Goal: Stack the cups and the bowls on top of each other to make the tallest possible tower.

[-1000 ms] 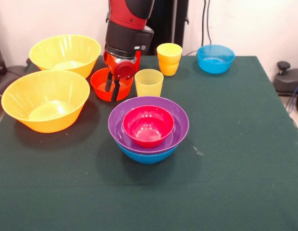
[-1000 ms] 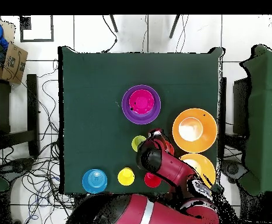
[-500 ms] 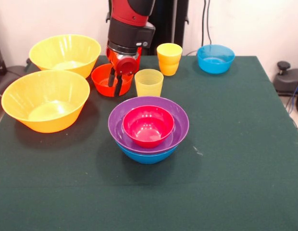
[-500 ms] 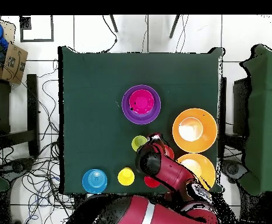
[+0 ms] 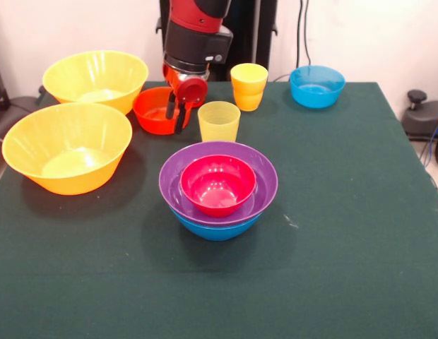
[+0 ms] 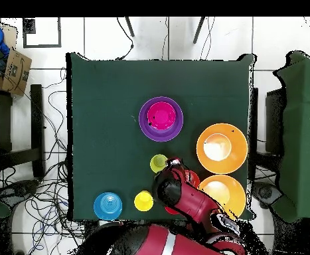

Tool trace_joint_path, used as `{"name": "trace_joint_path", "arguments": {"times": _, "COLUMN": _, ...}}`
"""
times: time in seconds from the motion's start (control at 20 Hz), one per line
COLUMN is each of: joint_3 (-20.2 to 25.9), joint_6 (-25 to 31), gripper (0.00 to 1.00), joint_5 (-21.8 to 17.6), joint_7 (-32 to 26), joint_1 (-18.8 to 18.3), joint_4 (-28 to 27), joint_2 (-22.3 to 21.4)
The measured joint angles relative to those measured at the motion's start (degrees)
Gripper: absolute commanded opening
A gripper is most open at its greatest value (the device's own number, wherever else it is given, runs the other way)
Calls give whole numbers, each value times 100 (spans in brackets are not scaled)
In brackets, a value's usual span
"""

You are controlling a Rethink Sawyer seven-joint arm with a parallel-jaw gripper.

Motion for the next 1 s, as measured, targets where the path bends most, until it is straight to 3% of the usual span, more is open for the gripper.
{"name": "trace_joint_path", "arguments": {"times": 1.0, "joint_3": -198, "joint_6": 135, "gripper": 100, "joint_5": 113, "joint_7": 0, "joint_1": 234, "joint_4": 23, "joint_2": -40}}
